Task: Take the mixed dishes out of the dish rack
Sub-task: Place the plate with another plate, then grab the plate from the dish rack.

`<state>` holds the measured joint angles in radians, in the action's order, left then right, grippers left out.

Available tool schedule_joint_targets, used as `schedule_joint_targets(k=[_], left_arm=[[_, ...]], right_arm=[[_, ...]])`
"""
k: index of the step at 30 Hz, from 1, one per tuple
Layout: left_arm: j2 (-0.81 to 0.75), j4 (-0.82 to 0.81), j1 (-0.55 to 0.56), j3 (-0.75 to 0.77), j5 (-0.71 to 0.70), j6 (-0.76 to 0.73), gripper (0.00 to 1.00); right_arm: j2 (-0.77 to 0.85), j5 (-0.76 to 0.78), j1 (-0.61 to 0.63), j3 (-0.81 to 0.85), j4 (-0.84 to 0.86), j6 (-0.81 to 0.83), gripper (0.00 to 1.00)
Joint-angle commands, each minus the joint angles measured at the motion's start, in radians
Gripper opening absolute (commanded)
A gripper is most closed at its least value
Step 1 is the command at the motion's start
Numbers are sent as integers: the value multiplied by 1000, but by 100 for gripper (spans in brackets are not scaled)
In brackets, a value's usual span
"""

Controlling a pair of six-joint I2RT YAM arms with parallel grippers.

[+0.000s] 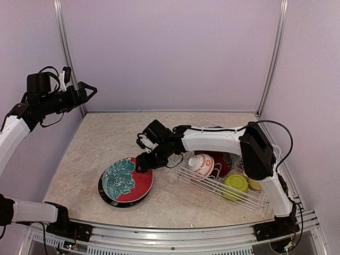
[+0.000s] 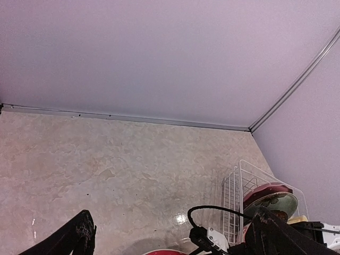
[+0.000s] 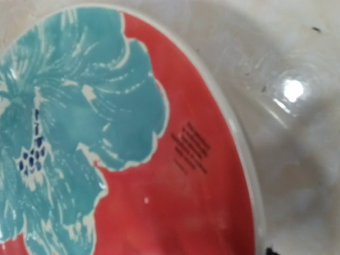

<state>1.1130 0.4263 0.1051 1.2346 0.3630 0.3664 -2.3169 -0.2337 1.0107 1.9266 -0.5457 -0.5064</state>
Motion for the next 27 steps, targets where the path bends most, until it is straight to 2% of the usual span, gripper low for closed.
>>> schedule_joint_targets(k=[1, 6, 16, 18, 27], left_arm=[[6, -21, -2, -12, 21, 3, 99], [-9, -25, 2, -14, 31, 4, 99], [-20, -18, 10, -9, 41, 4, 99], [-28, -19, 15, -9, 37, -1, 99], [-26, -20, 22, -11, 34, 0, 99]], right_arm=[[-61, 14, 33, 64, -12, 7, 73], [-54, 32, 48, 66, -14, 12, 73], [71, 225, 44, 73, -100, 94, 75], [128, 280, 45, 46, -97, 113, 75], [474, 528, 38, -261, -45, 193, 77]])
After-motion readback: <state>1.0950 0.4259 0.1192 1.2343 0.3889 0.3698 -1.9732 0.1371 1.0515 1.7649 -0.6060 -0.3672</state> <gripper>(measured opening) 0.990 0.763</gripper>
